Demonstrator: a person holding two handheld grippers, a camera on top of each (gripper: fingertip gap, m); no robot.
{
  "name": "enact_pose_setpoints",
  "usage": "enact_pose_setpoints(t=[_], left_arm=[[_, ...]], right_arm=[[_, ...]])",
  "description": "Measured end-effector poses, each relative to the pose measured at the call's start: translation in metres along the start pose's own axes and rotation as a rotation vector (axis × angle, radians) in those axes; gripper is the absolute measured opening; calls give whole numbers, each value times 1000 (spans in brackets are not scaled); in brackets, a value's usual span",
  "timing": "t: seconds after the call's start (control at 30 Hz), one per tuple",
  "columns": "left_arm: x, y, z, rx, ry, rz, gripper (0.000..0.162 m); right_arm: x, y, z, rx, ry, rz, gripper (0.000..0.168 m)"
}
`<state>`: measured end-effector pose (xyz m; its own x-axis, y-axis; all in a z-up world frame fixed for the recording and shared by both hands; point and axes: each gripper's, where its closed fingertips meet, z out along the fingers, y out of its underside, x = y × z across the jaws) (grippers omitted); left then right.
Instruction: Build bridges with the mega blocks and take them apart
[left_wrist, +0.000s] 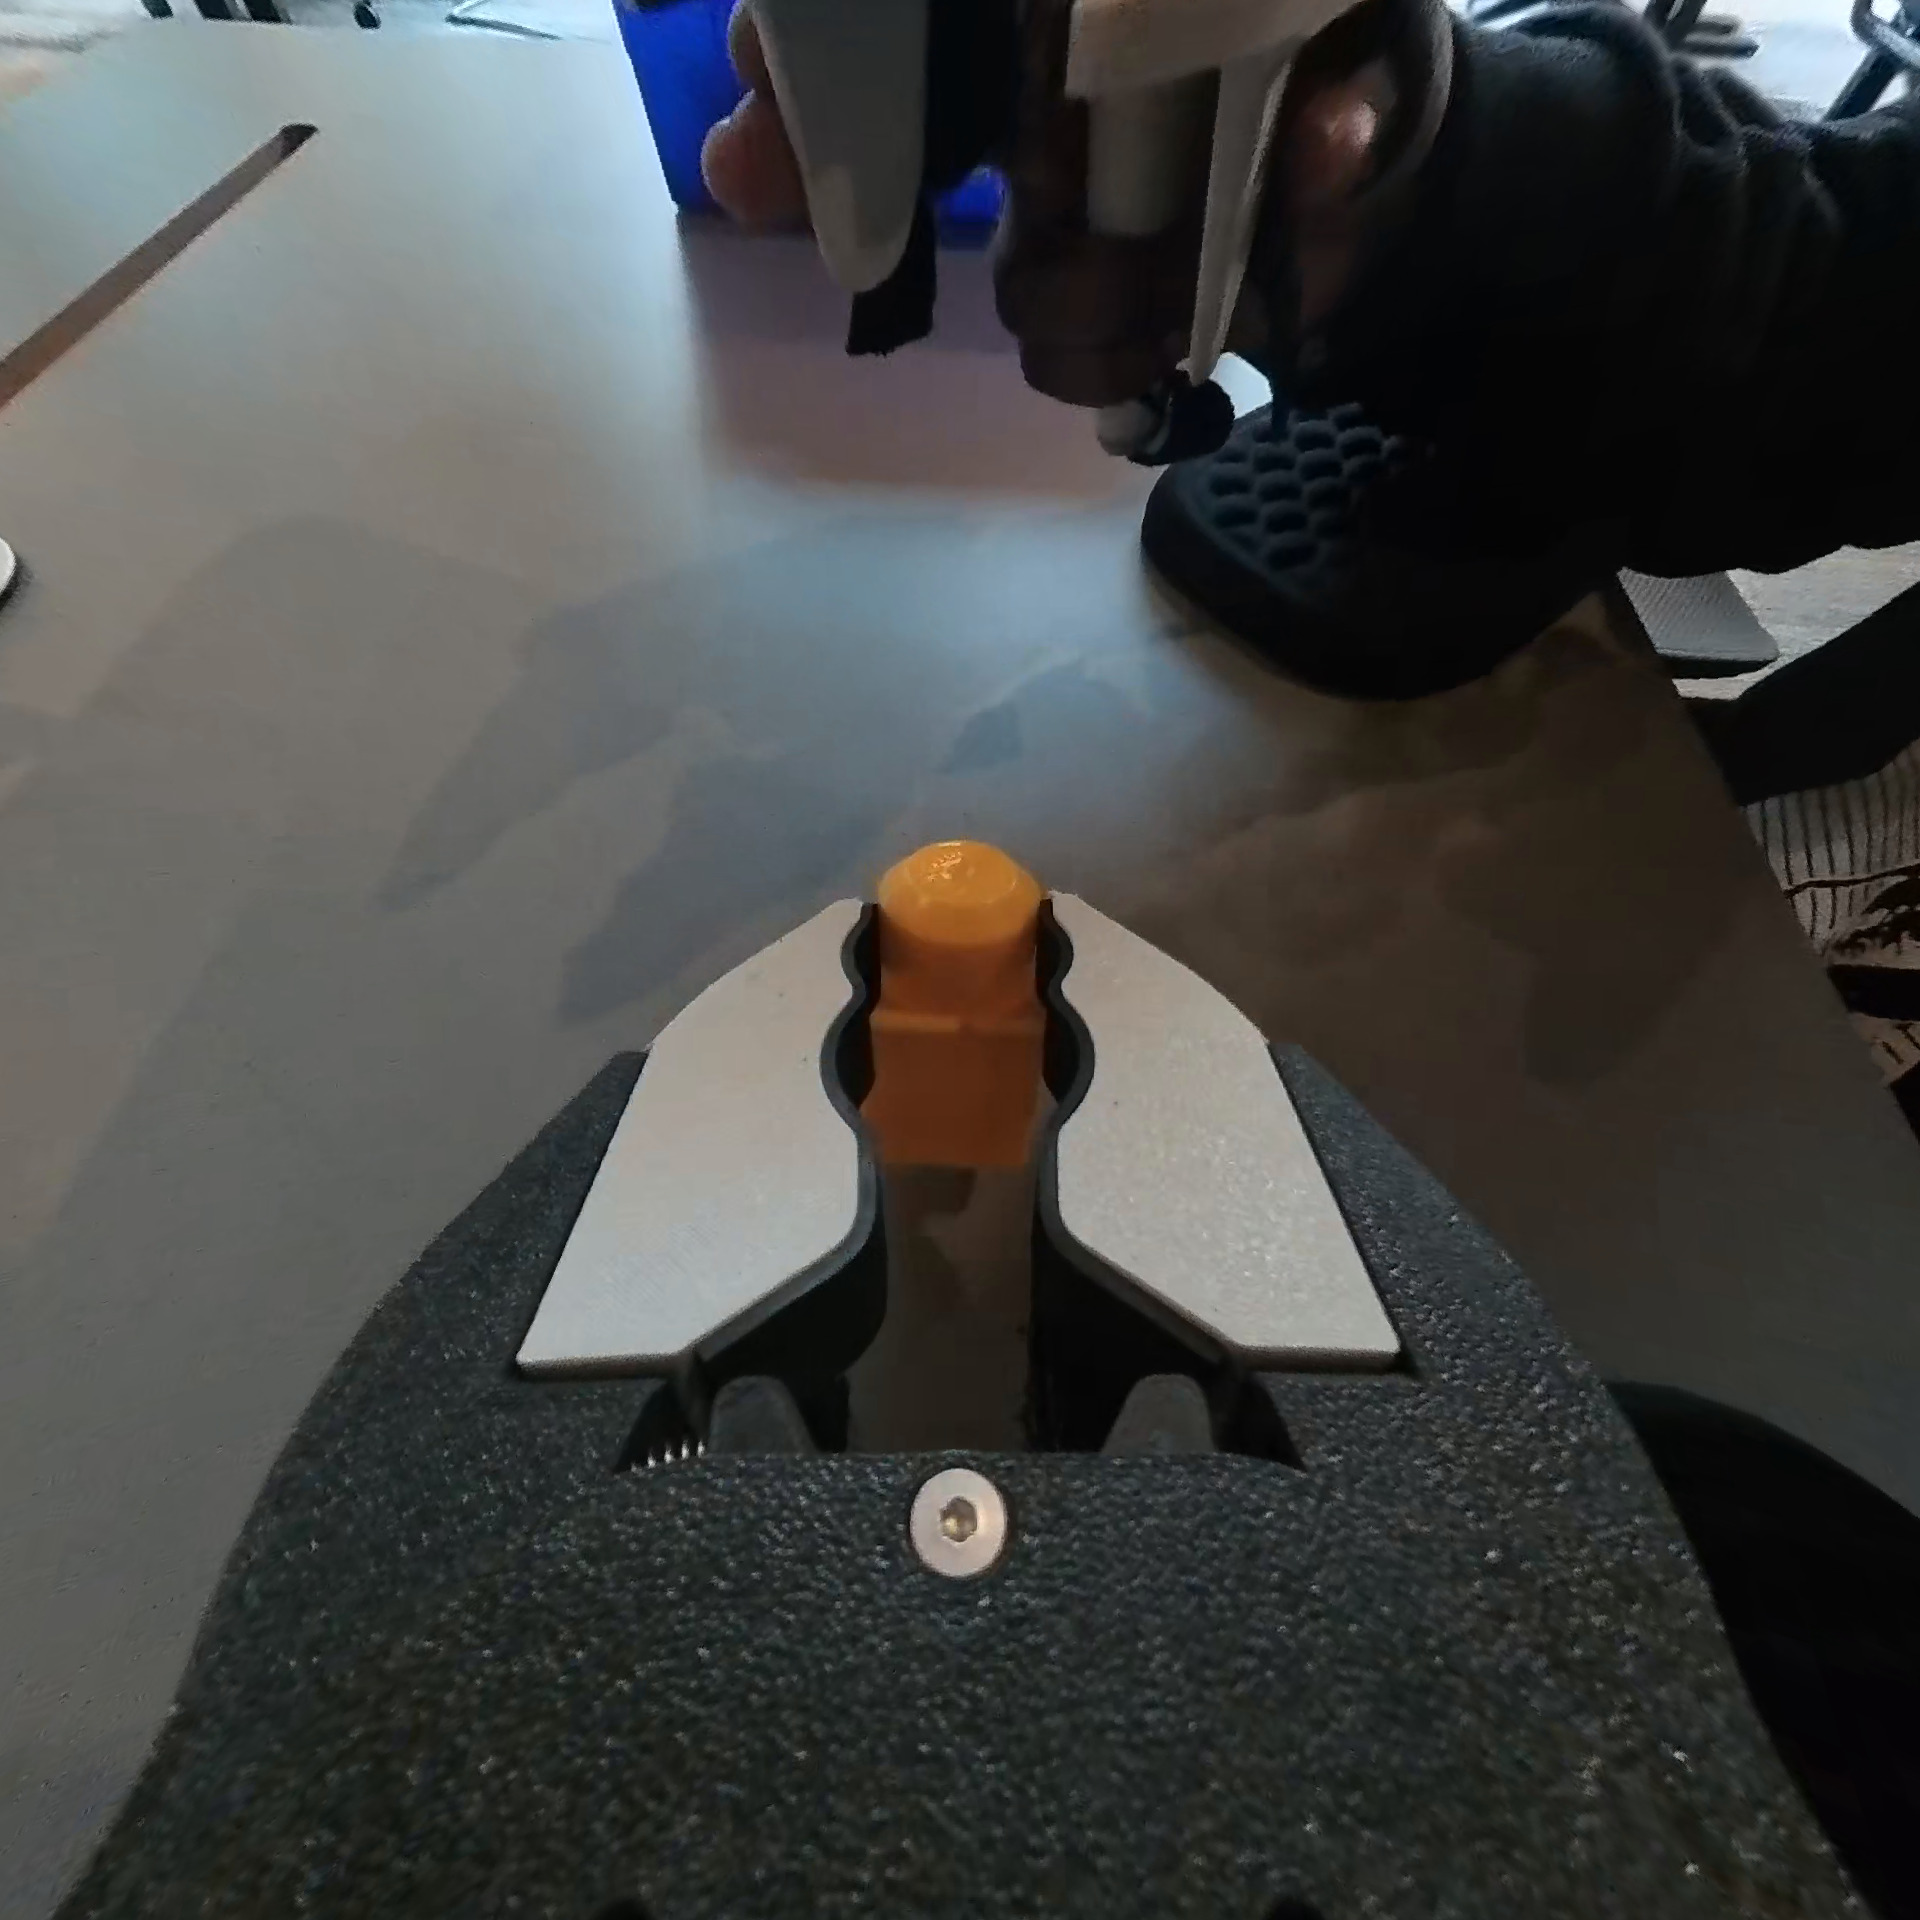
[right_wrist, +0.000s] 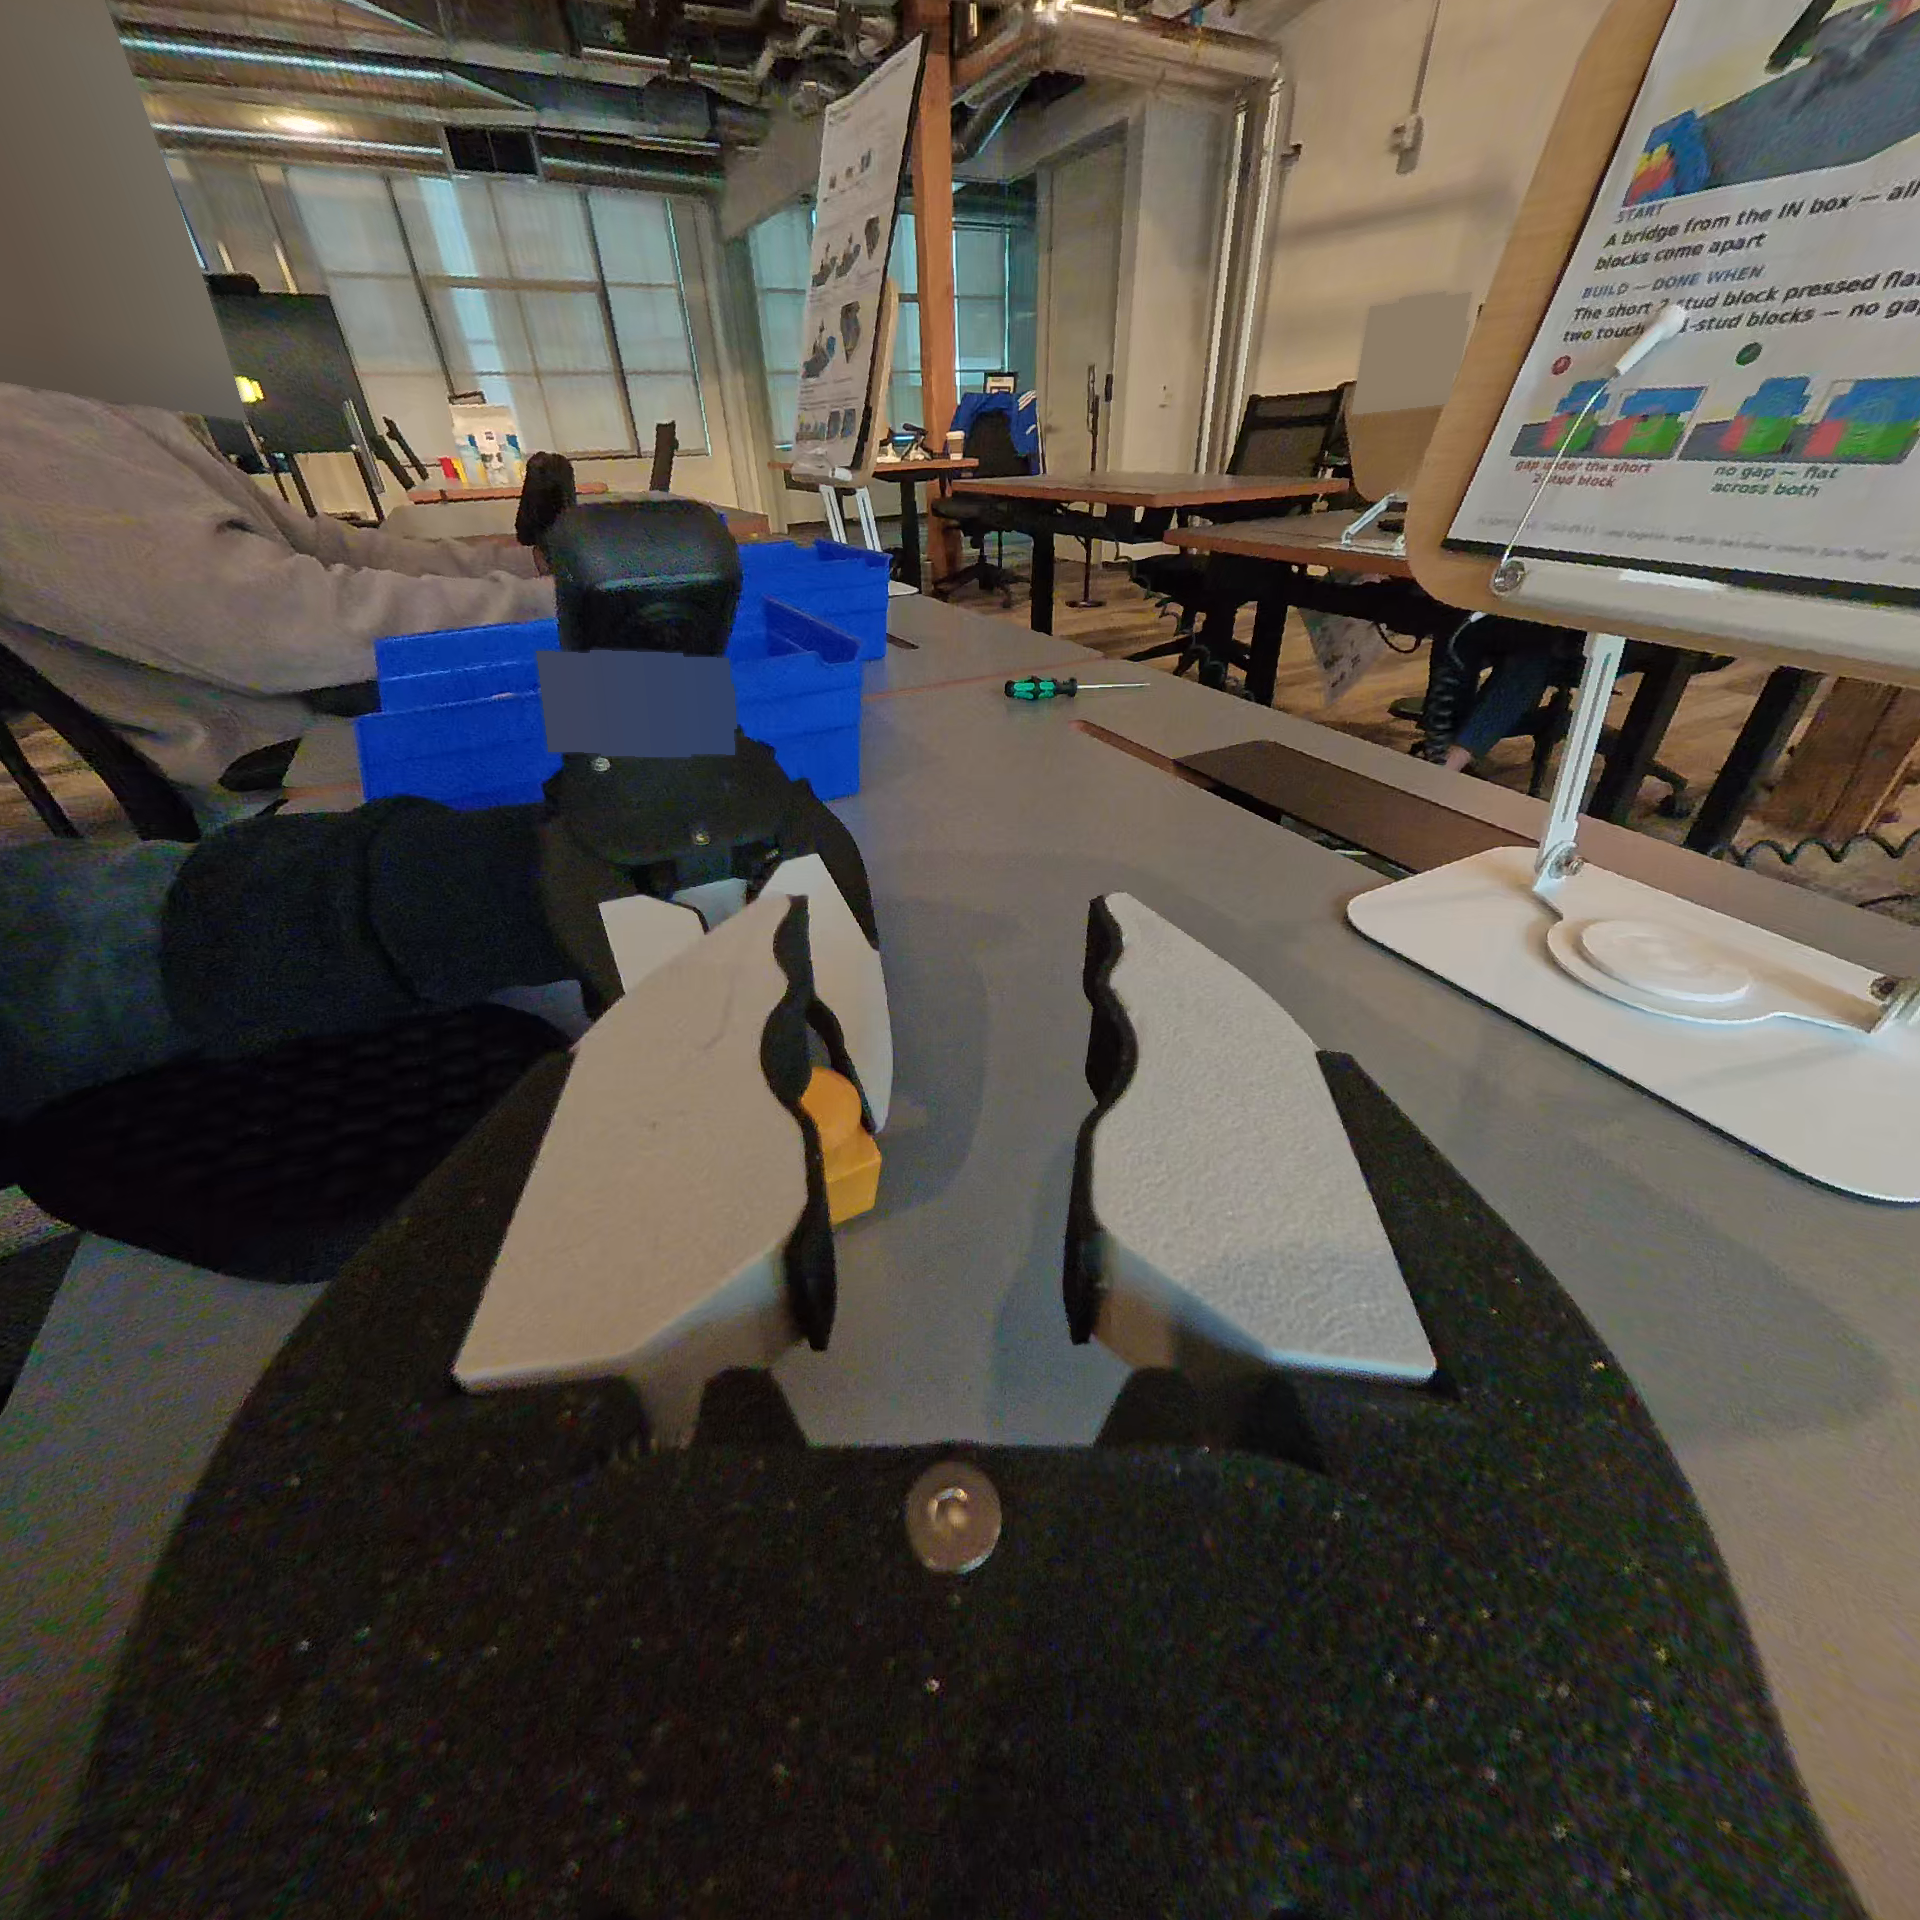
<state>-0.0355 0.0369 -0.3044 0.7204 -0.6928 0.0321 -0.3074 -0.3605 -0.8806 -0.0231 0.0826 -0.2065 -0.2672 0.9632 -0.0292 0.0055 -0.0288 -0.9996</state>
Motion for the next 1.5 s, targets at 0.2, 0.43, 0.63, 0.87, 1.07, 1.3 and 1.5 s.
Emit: enact_pose_setpoints(t=[0.2,0.43,0.63,0.87,1.07,1.3,1.5], left_arm=[[3,5,2,-4,28,-7,29],[2,7,-1,2,34,-17,30],[3,9,-2,8,52,-23,30],[4,10,-4,16,75,-36,31],[5,10,-4,19,85,-33,31],[7,8,-7,27,97,-21,36],[6,-3,-15,88,82,-17,43]], right_arm=[[-2,3,1,-11,-9,-2,50],[-2,5,2,-17,-10,-4,49],[-2,5,2,-15,-8,-6,49],[-3,5,2,-15,-10,-7,49],[-4,6,3,-18,-12,-7,49],[-4,10,4,-33,-18,-6,49],[-4,15,6,-46,-16,3,49]])
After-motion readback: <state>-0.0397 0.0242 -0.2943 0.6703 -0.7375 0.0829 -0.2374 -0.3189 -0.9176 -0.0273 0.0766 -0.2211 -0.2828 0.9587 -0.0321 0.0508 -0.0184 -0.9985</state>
